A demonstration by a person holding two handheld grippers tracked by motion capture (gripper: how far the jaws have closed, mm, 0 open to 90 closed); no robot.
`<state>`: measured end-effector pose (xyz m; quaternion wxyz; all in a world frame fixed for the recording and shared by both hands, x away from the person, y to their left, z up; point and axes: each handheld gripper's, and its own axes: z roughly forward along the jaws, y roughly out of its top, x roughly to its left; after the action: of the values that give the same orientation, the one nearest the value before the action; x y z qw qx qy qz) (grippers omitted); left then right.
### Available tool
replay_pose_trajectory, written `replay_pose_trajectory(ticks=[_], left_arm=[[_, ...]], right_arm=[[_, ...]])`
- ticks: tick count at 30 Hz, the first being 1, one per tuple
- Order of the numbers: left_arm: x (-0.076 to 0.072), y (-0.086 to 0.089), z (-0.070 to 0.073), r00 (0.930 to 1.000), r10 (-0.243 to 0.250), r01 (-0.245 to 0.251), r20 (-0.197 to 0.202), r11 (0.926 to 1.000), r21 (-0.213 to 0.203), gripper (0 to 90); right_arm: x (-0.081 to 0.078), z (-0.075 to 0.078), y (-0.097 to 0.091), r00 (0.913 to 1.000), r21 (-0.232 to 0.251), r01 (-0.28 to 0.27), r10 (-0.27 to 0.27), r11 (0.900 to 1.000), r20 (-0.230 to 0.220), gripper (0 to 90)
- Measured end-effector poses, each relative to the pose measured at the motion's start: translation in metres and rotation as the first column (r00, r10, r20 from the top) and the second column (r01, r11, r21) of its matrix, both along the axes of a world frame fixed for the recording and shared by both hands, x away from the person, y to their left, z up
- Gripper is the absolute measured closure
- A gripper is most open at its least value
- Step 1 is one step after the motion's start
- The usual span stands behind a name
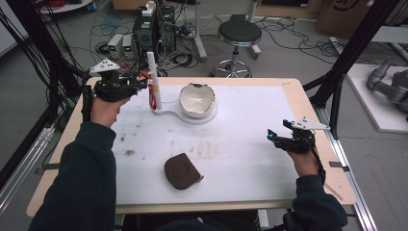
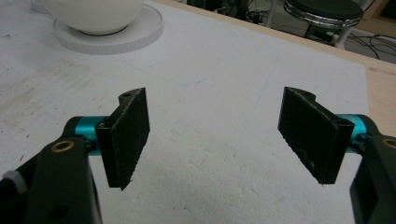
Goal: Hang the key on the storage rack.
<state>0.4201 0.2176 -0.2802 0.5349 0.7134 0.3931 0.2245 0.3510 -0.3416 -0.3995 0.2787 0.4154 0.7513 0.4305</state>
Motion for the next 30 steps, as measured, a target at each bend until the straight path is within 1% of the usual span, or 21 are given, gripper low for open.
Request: replay_pose_trajectory(ticks=[2,5,8,9,14,18,20,22,23,25,27,28,30], left_arm=[[0.005,-0.001,0.005,1.0,0.005,-0.005,-0.007,1.0,-0.001,66.1],[0.008,-0.002,0.008,0.9999,0.009,-0.009,-0.01,0.9999,0.01,66.2],[0.013,-0.002,0.011,0.9997,0.023,-0.023,-0.008,0.9997,-0.002,66.3],[0.014,-0.002,0.013,0.9997,0.024,-0.024,-0.001,0.9994,-0.024,66.3],[0.016,-0.002,0.013,0.9996,0.03,-0.03,-0.001,0.9992,-0.025,66.4],[0.015,-0.001,0.015,0.9996,0.027,-0.027,0.007,0.9987,-0.043,66.4],[0.015,-0.001,0.016,0.9996,0.027,-0.026,0.01,0.9987,-0.043,66.4],[0.015,-0.003,0.018,0.9996,0.024,-0.024,0.012,0.9993,-0.03,66.4],[0.015,-0.003,0.018,0.9996,0.024,-0.024,0.012,0.9993,-0.03,66.4],[0.018,-0.004,0.018,0.9992,0.039,-0.039,0.007,0.999,-0.02,66.4],[0.02,-0.003,0.016,0.9986,0.052,-0.052,0.007,0.9984,-0.025,66.4],[0.021,-0.001,0.013,0.9978,0.067,-0.067,0.004,0.9973,-0.03,66.3],[0.022,0.0,0.01,0.9971,0.076,-0.076,0.002,0.9966,-0.03,66.3]], right_arm=[[0.0,0.0,0.0,1.0,-0.003,-0.002,0.002,1.0,-0.003,25.2],[0.0,0.0,0.001,1.0,-0.002,-0.004,0.004,1.0,-0.003,25.2],[0.0,0.0,0.0,1.0,0.0,-0.004,0.004,1.0,-0.005,25.2],[0.0,0.0,0.0,1.0,0.0,-0.004,0.004,1.0,-0.006,25.2],[0.001,-0.001,0.0,1.0,-0.002,-0.006,0.006,1.0,-0.007,25.2],[0.001,-0.001,0.0,0.9999,-0.004,-0.006,0.006,1.0,-0.01,25.2],[0.001,-0.001,0.001,0.9999,-0.006,-0.006,0.006,1.0,-0.011,25.2],[0.001,-0.001,0.001,0.9999,-0.006,-0.007,0.007,1.0,-0.012,25.2],[0.001,-0.001,0.001,0.9999,-0.008,-0.008,0.007,0.9999,-0.012,25.2],[0.001,-0.001,0.001,0.9999,-0.008,-0.009,0.009,0.9999,-0.011,25.2],[0.001,-0.001,0.001,0.9999,-0.004,-0.01,0.01,0.9999,-0.011,25.2],[0.0,-0.001,0.001,0.9999,-0.004,-0.008,0.008,1.0,-0.012,25.2],[0.0,-0.002,0.0,0.9999,0.001,-0.008,0.008,1.0,-0.013,25.2]])
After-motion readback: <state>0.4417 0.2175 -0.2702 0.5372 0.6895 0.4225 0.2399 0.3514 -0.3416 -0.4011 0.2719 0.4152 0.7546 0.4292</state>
